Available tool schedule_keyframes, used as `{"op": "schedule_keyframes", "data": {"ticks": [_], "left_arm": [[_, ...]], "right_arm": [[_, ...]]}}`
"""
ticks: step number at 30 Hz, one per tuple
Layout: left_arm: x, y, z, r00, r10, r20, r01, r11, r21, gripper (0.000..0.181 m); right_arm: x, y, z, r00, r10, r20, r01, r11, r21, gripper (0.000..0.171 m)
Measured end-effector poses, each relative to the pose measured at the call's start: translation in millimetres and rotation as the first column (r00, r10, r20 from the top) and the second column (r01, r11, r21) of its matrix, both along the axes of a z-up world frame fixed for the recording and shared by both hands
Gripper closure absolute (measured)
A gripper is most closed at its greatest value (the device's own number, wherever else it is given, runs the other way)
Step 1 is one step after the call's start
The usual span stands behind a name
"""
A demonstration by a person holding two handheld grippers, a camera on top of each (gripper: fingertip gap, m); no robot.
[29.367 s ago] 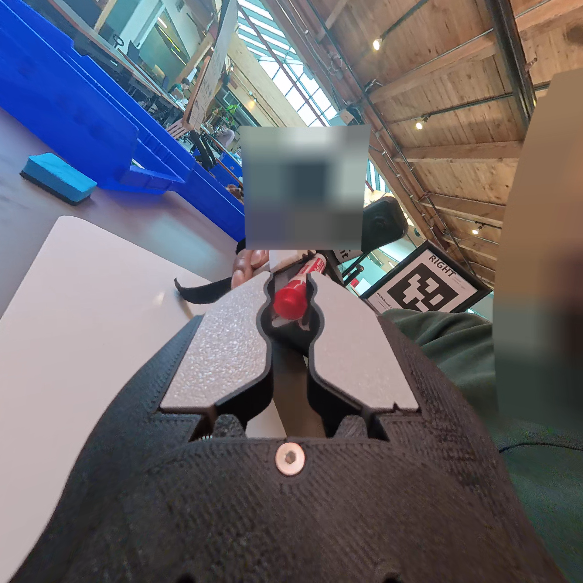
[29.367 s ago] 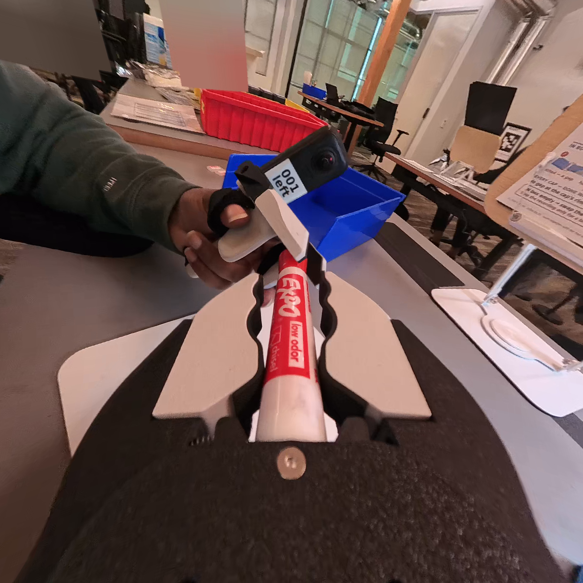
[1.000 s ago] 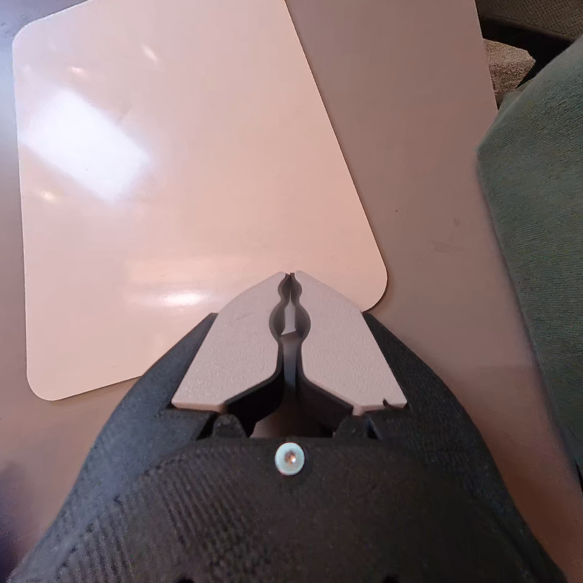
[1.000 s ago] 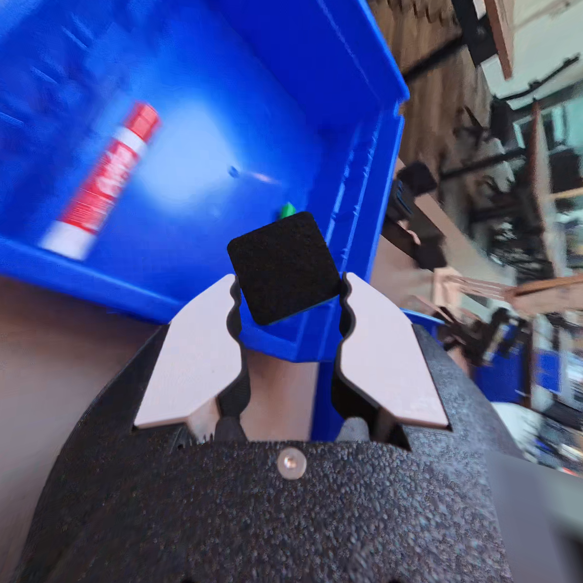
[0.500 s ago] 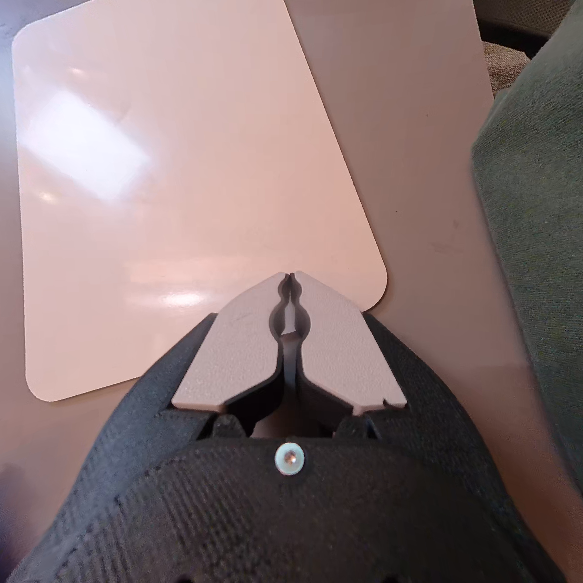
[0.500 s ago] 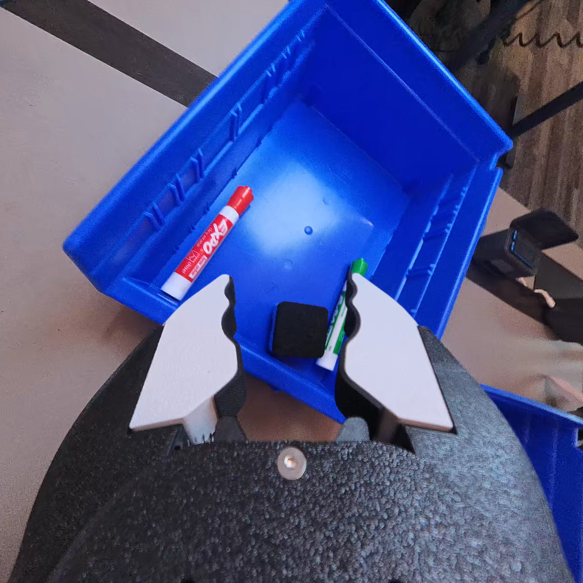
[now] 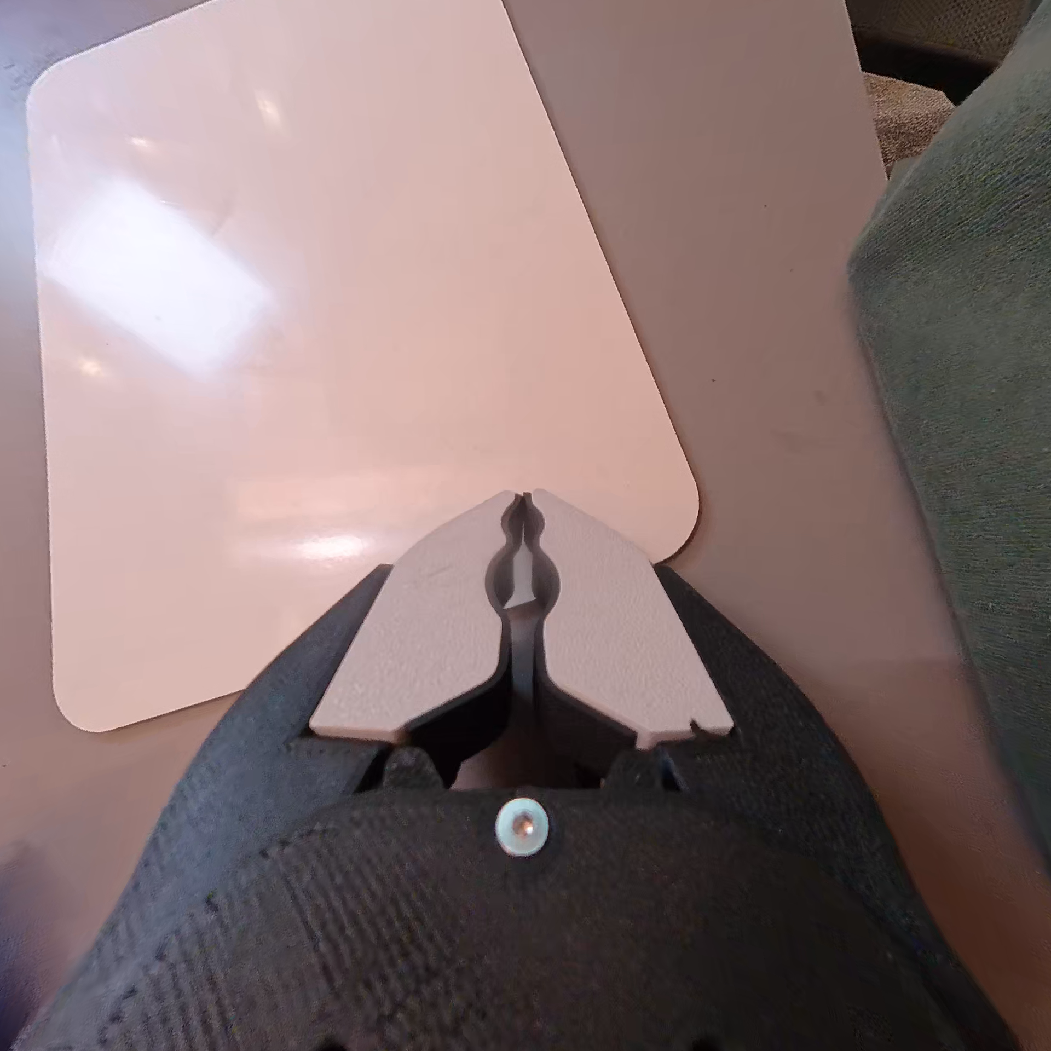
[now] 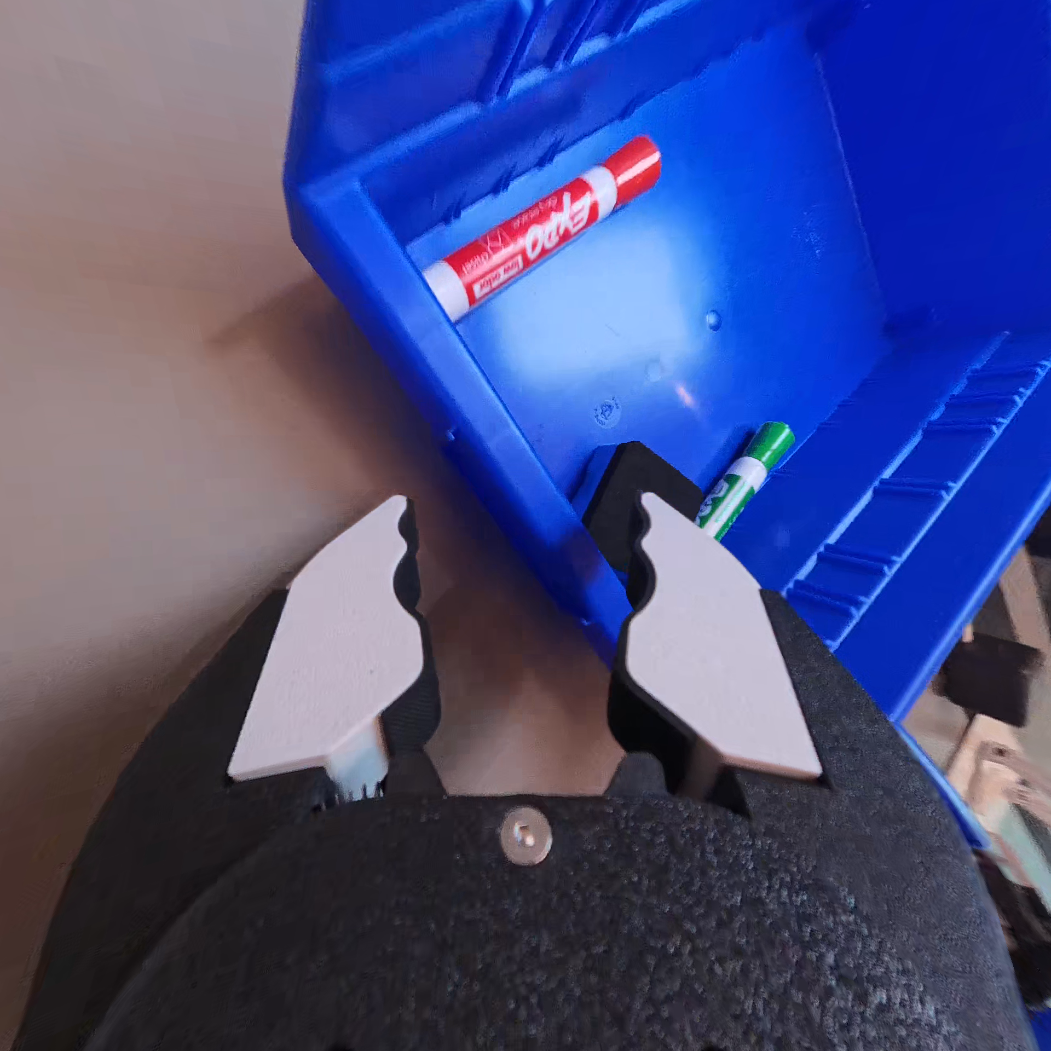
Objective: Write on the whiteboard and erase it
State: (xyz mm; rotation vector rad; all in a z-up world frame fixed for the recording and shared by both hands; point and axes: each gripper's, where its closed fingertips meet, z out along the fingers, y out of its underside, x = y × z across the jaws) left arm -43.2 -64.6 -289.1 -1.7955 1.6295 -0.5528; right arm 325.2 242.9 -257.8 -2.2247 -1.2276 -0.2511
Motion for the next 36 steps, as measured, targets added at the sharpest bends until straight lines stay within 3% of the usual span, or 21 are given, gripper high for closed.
{"op": "schedule_keyframes", "data": {"ticks": [4, 7, 10, 11, 14, 18, 22, 25, 27, 28, 36], "left_arm": [[0.2, 1.1, 1.8, 1.000, 0.003, 0.026, -0.003, 1.000, -0.016, 0.181], [-4.5, 8.0, 9.8, 0.996, 0.062, 0.064, -0.057, 0.996, -0.068, 0.181], [-20.7, 32.2, 31.2, 0.980, 0.166, 0.106, -0.164, 0.986, -0.024, 0.181], [-31.1, 46.3, 39.4, 0.967, 0.229, 0.115, -0.232, 0.973, 0.011, 0.152], [-77.8, 84.9, 61.2, 0.904, 0.413, 0.106, -0.423, 0.902, 0.089, 0.137], [-156.3, 125.1, 65.5, 0.777, 0.628, -0.033, -0.602, 0.757, 0.254, 0.122], [-206.4, 137.7, 34.5, 0.644, 0.705, -0.297, -0.619, 0.708, 0.339, 0.110], [-224.8, 140.0, 13.6, 0.579, 0.688, -0.438, -0.586, 0.725, 0.362, 0.114], [-220.9, 137.3, 4.6, 0.605, 0.646, -0.466, -0.565, 0.760, 0.321, 0.146], [-222.0, 138.6, 3.8, 0.604, 0.640, -0.474, -0.543, 0.767, 0.343, 0.150], [-226.2, 134.2, 18.8, 0.607, 0.695, -0.386, -0.550, 0.718, 0.427, 0.150]], "right_arm": [[8.1, 11.1, -19.3, 0.986, 0.060, 0.156, -0.052, 0.997, -0.052, 0.105], [4.6, 16.0, -24.5, 0.973, 0.117, 0.198, -0.106, 0.992, -0.067, 0.126], [2.2, 15.3, -25.2, 0.941, 0.197, 0.274, -0.186, 0.980, -0.068, 0.138], [1.5, 14.6, -25.2, 0.935, 0.209, 0.287, -0.196, 0.978, -0.072, 0.139], [-1.6, 7.6, -24.9, 0.918, 0.246, 0.310, -0.234, 0.969, -0.075, 0.140], [-18.7, -18.5, -13.4, 0.918, 0.265, 0.293, -0.271, 0.962, -0.022, 0.141], [-39.7, -64.5, 3.9, 0.916, 0.292, 0.275, -0.317, 0.947, 0.050, 0.142], [-46.7, -103.6, 14.9, 0.910, 0.298, 0.287, -0.338, 0.936, 0.098, 0.141], [-51.0, -129.0, 20.4, 0.900, 0.312, 0.305, -0.365, 0.922, 0.133, 0.141], [-54.0, -141.0, 23.2, 0.898, 0.314, 0.308, -0.373, 0.915, 0.153, 0.141], [-122.7, -229.5, 30.7, 0.818, 0.497, 0.288, -0.561, 0.801, 0.210, 0.141]]}}
